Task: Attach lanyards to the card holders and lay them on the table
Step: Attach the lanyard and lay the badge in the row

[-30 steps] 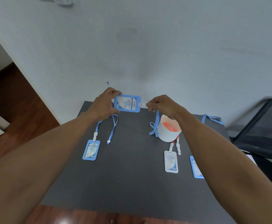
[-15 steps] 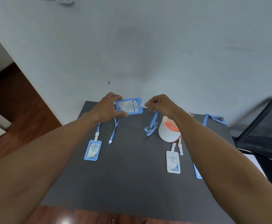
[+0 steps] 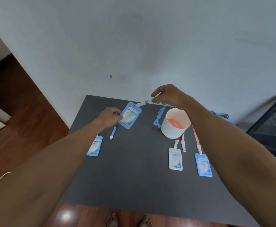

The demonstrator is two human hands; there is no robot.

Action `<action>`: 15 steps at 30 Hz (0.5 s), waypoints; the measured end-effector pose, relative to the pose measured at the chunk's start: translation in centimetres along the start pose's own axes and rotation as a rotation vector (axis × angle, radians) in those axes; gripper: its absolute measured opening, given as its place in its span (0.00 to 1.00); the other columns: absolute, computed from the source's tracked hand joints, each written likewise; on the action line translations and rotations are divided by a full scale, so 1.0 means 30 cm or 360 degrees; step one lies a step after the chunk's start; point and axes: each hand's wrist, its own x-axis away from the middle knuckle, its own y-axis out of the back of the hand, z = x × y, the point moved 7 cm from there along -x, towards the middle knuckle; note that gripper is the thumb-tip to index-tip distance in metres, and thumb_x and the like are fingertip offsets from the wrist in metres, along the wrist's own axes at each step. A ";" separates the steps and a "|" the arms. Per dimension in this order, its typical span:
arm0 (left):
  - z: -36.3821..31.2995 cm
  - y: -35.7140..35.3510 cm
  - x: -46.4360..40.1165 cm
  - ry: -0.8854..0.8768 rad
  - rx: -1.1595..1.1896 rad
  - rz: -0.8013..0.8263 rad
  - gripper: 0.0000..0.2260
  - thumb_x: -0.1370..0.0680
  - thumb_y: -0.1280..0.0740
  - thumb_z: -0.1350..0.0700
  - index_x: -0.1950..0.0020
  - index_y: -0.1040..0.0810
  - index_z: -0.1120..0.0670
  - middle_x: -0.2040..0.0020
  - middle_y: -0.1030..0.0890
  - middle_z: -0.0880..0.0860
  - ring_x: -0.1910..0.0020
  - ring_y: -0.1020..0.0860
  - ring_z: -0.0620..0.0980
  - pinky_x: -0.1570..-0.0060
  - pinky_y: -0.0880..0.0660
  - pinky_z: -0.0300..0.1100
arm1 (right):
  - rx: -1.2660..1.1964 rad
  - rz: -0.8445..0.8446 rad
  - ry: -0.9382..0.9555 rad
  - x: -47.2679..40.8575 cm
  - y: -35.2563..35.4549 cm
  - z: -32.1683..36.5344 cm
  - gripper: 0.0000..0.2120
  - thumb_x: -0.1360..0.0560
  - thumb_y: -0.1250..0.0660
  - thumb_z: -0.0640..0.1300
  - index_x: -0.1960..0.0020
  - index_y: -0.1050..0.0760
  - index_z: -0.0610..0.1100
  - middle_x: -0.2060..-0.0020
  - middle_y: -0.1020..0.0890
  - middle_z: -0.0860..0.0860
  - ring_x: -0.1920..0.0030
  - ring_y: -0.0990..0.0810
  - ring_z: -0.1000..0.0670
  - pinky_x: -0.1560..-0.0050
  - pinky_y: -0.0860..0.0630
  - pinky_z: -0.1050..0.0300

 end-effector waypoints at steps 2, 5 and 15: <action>0.062 -0.059 0.014 0.0079 0.0075 0.0033 0.03 0.21 0.30 0.57 0.49 0.18 0.53 0.48 0.16 0.55 0.54 0.16 0.54 0.53 0.18 0.50 | -0.0003 -0.0007 -0.0006 0.006 0.011 -0.010 0.09 0.29 0.25 0.41 0.48 0.15 0.47 0.60 0.16 0.47 0.66 0.24 0.52 0.60 0.27 0.60; 0.143 -0.151 0.044 0.0189 0.0158 0.0061 0.04 0.21 0.30 0.60 0.47 0.19 0.55 0.51 0.16 0.56 0.63 0.19 0.50 0.62 0.23 0.44 | -0.0041 -0.0018 -0.0015 0.009 0.012 -0.017 0.10 0.28 0.29 0.36 0.49 0.15 0.44 0.66 0.17 0.50 0.69 0.25 0.54 0.67 0.29 0.66; 0.405 -0.410 0.111 0.0511 0.0180 0.0163 0.03 0.20 0.31 0.60 0.49 0.19 0.59 0.55 0.15 0.58 0.62 0.15 0.51 0.65 0.20 0.40 | -0.0218 0.0386 -0.0113 0.028 -0.153 -0.095 0.10 0.28 0.29 0.32 0.47 0.16 0.38 0.57 0.15 0.41 0.69 0.24 0.48 0.63 0.24 0.56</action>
